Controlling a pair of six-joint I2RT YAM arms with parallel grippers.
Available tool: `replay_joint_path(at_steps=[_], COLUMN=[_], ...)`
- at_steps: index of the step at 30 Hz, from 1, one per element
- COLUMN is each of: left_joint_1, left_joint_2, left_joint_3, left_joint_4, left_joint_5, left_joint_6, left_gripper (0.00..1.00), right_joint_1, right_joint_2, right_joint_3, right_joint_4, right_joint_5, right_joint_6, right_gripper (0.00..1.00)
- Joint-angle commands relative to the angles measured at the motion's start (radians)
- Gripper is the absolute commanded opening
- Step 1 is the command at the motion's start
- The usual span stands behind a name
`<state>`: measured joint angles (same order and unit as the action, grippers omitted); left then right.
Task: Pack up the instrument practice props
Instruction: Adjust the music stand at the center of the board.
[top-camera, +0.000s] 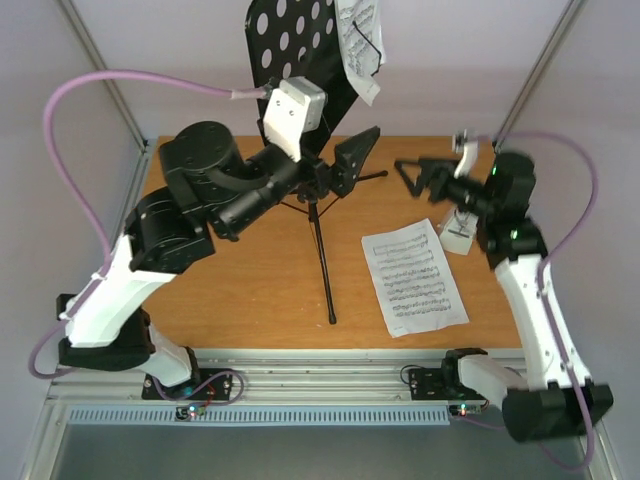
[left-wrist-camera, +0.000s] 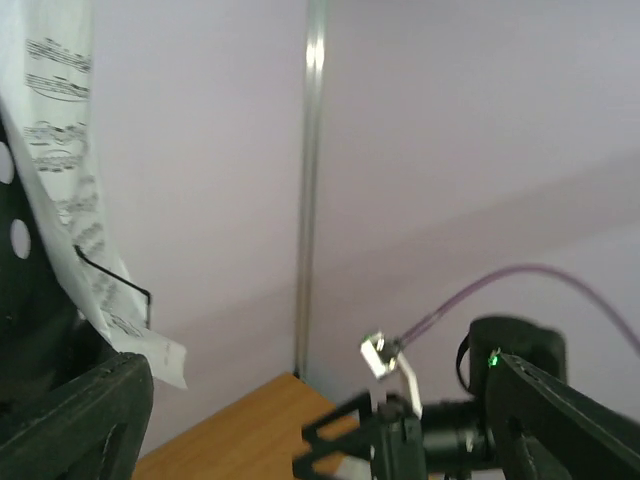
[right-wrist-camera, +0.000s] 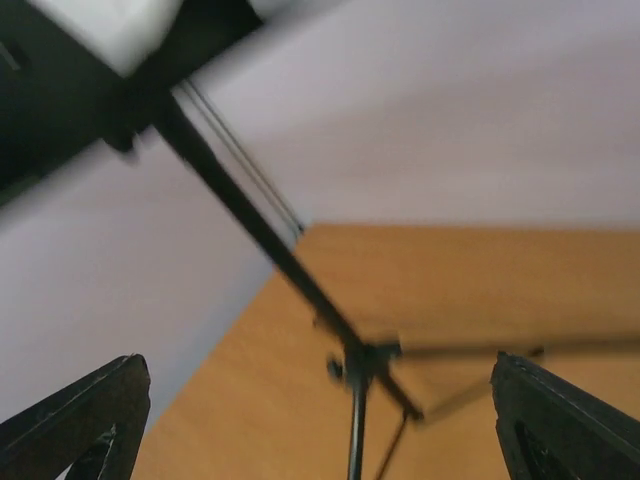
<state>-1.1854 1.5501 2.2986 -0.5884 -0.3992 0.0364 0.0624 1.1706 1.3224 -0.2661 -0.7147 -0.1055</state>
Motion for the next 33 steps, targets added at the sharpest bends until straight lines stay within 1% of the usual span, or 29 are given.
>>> replay_joint_path(at_steps=[1,3,5,7,10,15,18,24,28,29,33], left_joint_1=[-0.003,-0.003,-0.003,-0.003,-0.003,-0.003,-0.003,-0.003,-0.003,-0.003,-0.003], left_joint_2=[-0.058,-0.083,-0.108,-0.132,-0.165,-0.194,-0.196,-0.203,-0.220,-0.225,-0.231], left_joint_3=[-0.037,-0.072,-0.107,-0.143,-0.186,-0.213,-0.212,-0.214,-0.239,-0.245,-0.248], left_joint_4=[-0.120,-0.128,-0.132,-0.130,-0.119,-0.131,-0.152,-0.186,-0.176,-0.174,-0.182], left_joint_5=[0.175,0.209,0.232,0.246,0.266,0.288,0.271,0.269,0.265,0.266,0.261], left_joint_6=[-0.074,-0.087,-0.100,-0.110,-0.128,-0.141,-0.137,-0.136,-0.135,-0.135,-0.133], left_gripper=[0.92,0.93,0.93,0.93,0.93,0.93,0.93,0.93,0.94,0.94,0.94], right_joint_1=[0.039,0.106,0.206,0.302,0.417,0.582,0.650,0.798,0.855,0.871,0.952], right_joint_2=[-0.181,-0.215,-0.220,-0.208,-0.163,-0.018,0.067,0.220,0.305,0.320,0.367], right_joint_3=[-0.371,-0.480,-0.544,-0.594,-0.665,-0.743,-0.747,-0.721,-0.689,-0.680,-0.625], right_joint_4=[0.137,0.110,0.062,0.056,0.105,0.238,0.306,0.364,0.351,0.351,0.325], right_joint_5=[0.027,0.075,0.168,0.241,0.319,0.435,0.489,0.604,0.709,0.752,0.827], right_joint_6=[0.188,0.165,0.125,0.073,0.058,0.077,0.090,0.100,0.147,0.143,0.123], right_gripper=[0.93,0.93,0.93,0.93,0.93,0.92,0.92,0.92,0.92,0.92,0.92])
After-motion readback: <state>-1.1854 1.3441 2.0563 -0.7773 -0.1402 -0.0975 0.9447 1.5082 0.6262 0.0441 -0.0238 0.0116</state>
